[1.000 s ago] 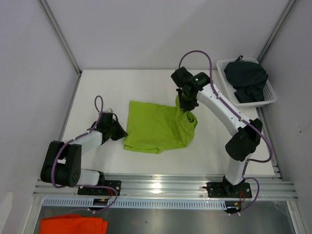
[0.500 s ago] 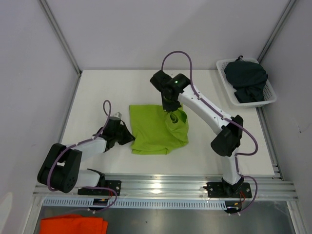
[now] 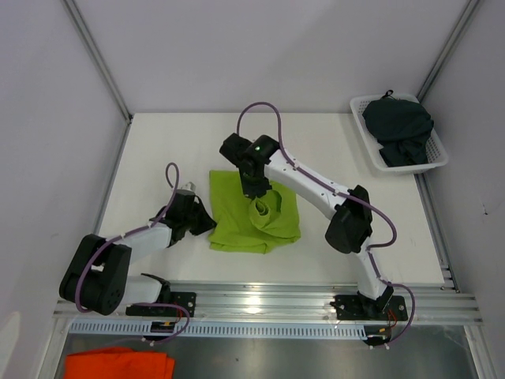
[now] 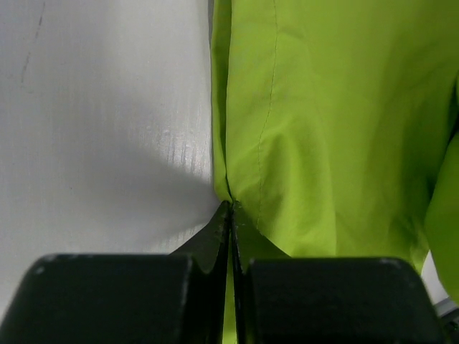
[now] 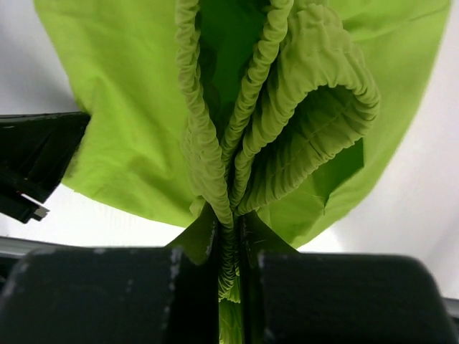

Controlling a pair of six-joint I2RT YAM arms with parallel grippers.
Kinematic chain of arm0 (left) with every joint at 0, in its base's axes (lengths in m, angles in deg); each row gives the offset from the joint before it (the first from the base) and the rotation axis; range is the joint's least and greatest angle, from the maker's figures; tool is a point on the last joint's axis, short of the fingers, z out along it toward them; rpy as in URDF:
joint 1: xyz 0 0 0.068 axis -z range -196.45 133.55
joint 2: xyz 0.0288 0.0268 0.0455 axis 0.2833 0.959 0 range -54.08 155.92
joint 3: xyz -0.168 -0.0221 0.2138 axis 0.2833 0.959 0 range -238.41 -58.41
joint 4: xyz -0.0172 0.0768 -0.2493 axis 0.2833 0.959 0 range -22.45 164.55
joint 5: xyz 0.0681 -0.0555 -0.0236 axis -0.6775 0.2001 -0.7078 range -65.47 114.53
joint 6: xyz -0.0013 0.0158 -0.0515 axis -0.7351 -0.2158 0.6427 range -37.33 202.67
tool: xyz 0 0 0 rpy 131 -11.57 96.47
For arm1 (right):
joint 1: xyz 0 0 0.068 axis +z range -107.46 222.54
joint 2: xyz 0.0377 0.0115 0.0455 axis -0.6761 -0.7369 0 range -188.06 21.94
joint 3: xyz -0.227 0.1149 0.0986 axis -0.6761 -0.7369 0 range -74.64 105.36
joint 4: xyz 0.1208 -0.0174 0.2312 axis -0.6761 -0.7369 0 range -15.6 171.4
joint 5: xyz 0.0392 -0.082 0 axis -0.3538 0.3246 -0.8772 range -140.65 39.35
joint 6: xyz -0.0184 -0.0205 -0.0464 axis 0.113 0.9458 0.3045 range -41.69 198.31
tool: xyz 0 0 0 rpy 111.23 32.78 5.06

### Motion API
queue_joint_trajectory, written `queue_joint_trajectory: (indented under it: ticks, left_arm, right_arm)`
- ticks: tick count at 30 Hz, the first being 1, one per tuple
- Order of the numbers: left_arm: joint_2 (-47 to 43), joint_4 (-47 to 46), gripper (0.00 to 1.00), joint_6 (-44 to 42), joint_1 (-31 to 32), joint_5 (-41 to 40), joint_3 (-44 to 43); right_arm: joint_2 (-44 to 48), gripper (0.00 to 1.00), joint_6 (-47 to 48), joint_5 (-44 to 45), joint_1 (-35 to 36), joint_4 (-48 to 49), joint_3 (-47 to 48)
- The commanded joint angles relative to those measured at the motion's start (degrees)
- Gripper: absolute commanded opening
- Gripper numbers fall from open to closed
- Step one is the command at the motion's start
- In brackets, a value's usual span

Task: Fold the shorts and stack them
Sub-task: Fold the shorts

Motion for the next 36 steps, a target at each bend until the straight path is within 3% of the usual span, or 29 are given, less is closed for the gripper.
queue_joint_trajectory:
  ticks: [1, 16, 34, 36]
  left_arm:
    - [-0.43, 0.77, 0.02, -1.06, 0.57, -1.2, 1.51]
    - [-3.24, 1.12, 0.01, -0.89, 1.19, -1.82, 4.05]
    - [-7.99, 6.48, 0.0, -1.59, 1.71, -3.66, 5.46]
    - [-7.73, 6.57, 0.0, -1.59, 1.71, -3.92, 5.29]
  right_arm:
    - [0.64, 0.0, -2.17, -4.58, 0.94, 4.57, -1.98]
    - [-0.77, 0.0, -10.95, -9.6, 0.33, 23.63, -12.97]
    - [-9.12, 0.0, -12.46, -6.43, 0.85, 24.26, -10.78]
    - [-7.98, 0.05, -12.45, -7.14, 1.03, 25.49, -10.69]
